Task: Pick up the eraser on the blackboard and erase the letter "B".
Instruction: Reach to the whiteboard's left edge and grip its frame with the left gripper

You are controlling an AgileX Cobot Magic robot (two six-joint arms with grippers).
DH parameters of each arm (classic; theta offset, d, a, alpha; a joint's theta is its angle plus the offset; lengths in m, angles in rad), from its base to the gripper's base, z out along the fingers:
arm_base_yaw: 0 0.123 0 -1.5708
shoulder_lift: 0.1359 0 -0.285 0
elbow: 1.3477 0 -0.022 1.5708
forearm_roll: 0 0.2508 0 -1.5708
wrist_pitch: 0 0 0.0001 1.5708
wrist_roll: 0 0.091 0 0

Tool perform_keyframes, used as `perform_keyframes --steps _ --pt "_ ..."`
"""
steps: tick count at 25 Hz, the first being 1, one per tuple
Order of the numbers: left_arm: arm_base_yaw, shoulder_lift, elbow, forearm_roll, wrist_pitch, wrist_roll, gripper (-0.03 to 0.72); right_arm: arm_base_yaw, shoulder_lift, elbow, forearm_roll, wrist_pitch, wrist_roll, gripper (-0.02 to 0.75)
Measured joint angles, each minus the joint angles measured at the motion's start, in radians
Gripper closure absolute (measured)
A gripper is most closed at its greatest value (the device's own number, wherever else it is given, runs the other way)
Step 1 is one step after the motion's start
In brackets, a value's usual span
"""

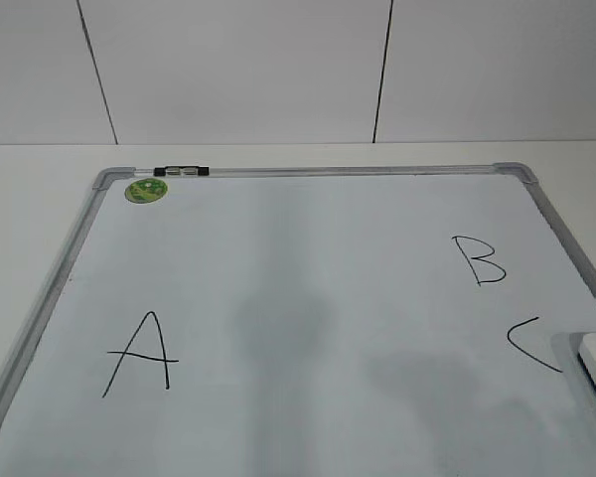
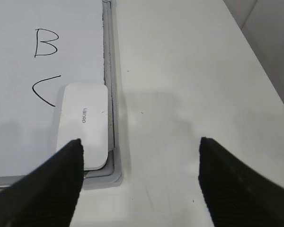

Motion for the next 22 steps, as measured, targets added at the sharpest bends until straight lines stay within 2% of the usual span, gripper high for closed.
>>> perform_keyframes --steps 8,15,22 --pt "0.0 0.0 0.0 0.0 0.0 0.0 0.444 0.0 0.04 -0.02 0.054 0.03 0.0 0.154" --pt "0.0 0.0 0.0 -0.006 0.0 0.0 0.444 0.0 0.228 -0.075 0.181 0.042 0.006 0.154" --pt "0.0 0.016 0.0 -0.007 -0.002 0.0 0.444 0.0 0.468 -0.119 0.221 0.05 0.065 0.154"
